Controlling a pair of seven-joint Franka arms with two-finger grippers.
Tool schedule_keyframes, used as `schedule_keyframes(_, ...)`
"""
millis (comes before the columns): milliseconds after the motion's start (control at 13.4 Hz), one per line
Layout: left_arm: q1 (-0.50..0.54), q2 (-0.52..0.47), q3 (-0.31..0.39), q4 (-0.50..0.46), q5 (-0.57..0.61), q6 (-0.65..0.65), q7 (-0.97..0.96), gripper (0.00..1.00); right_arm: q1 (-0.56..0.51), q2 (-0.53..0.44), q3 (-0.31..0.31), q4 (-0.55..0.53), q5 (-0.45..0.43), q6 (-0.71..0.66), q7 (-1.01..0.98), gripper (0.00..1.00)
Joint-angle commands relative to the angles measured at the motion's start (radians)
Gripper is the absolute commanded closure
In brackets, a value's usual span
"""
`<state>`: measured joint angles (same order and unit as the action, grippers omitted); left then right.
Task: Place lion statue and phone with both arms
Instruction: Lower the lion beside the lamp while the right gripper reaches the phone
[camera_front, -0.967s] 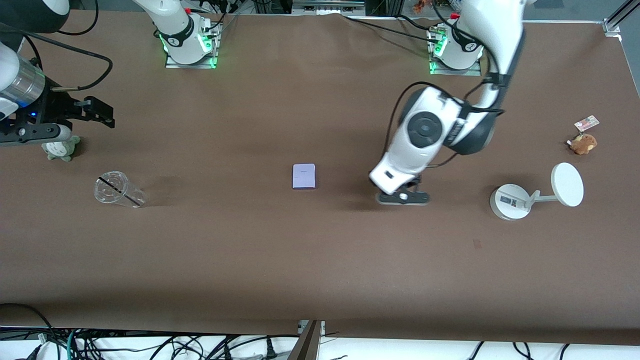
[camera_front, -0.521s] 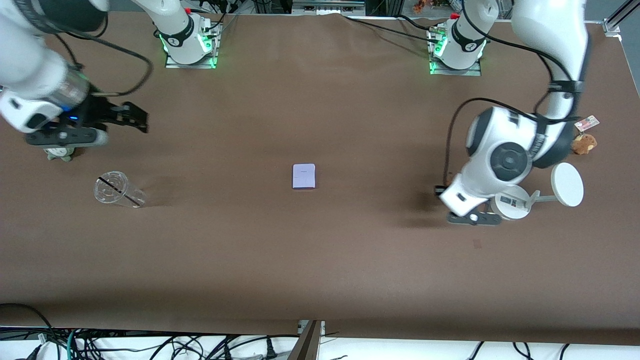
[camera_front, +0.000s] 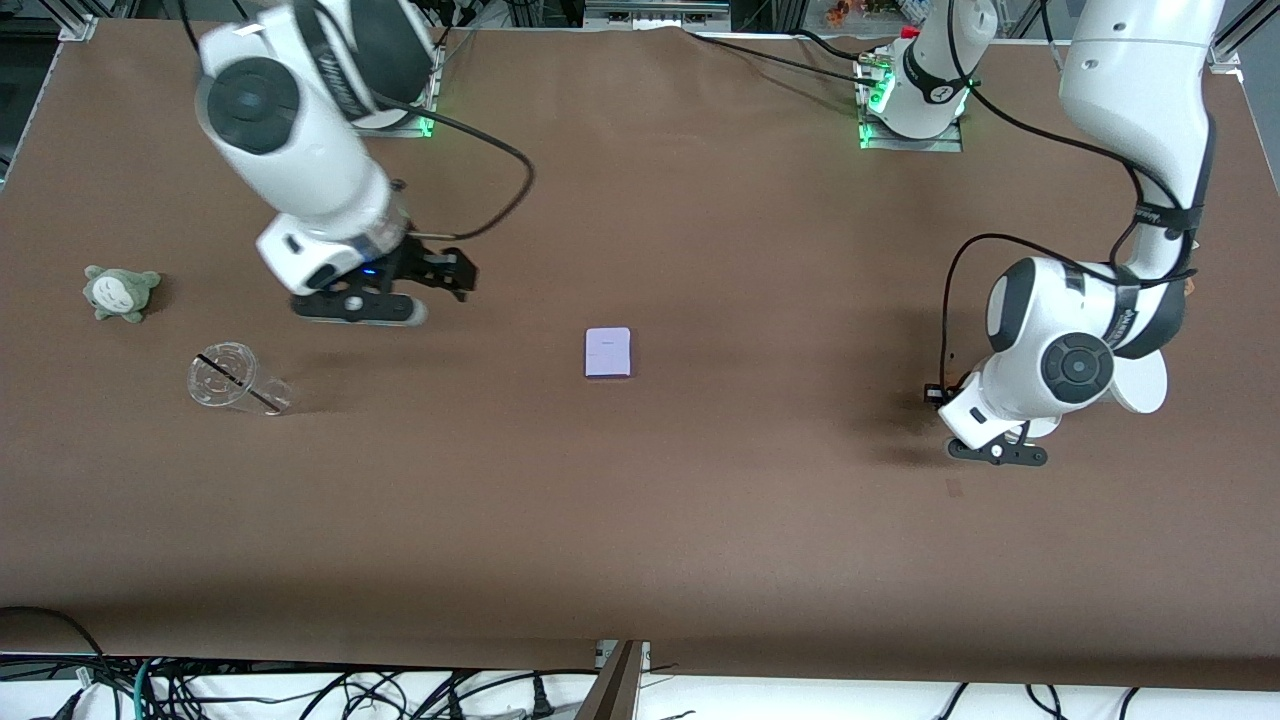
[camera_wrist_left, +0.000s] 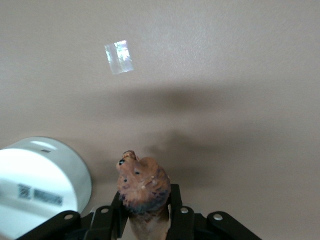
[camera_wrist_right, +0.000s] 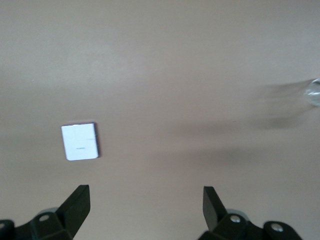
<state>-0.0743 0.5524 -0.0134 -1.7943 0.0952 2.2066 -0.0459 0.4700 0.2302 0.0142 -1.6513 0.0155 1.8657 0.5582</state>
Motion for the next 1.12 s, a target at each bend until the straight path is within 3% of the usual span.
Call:
schedule_keyframes(0,0.027,-0.017,-0.013,-0.057,0.020,0.065,0.041,0.99,0.051,0.116,-0.008,0.123,0.012,-0.013,0.092,0.00)
schedule_keyframes(298,0.027,-0.012,-0.013,-0.065,0.020,0.073,0.041,0.91,0.104,0.219,-0.010,0.156,0.017,0.079,0.157,0.00)
schedule_keyframes(372,0.027,-0.012,-0.013,-0.065,0.020,0.073,0.041,0.79,0.104,0.244,-0.010,0.156,0.018,0.107,0.155,0.00)
schedule_keyframes(447,0.027,-0.011,-0.013,-0.065,0.020,0.071,0.041,0.59,0.108,0.270,-0.010,0.156,0.018,0.134,0.157,0.00)
schedule_keyframes(521,0.027,-0.005,-0.013,-0.063,0.021,0.071,0.043,0.57,0.117,0.296,-0.010,0.156,0.020,0.167,0.158,0.00)
schedule_keyframes(595,0.027,-0.003,-0.013,-0.065,0.021,0.071,0.043,0.46,0.124,0.325,-0.008,0.156,0.029,0.196,0.173,0.00)
schedule_keyframes(670,0.027,-0.003,-0.013,-0.063,0.020,0.071,0.043,0.14,0.131,0.349,-0.010,0.156,0.044,0.229,0.189,0.00)
schedule_keyframes(744,0.027,-0.005,-0.013,-0.063,0.021,0.071,0.043,0.00,0.140,0.372,-0.010,0.156,0.046,0.265,0.199,0.00)
schedule_keyframes(1042,0.027,-0.023,-0.014,-0.054,0.020,0.058,0.043,0.00,0.166,0.454,-0.010,0.157,0.043,0.352,0.209,0.00)
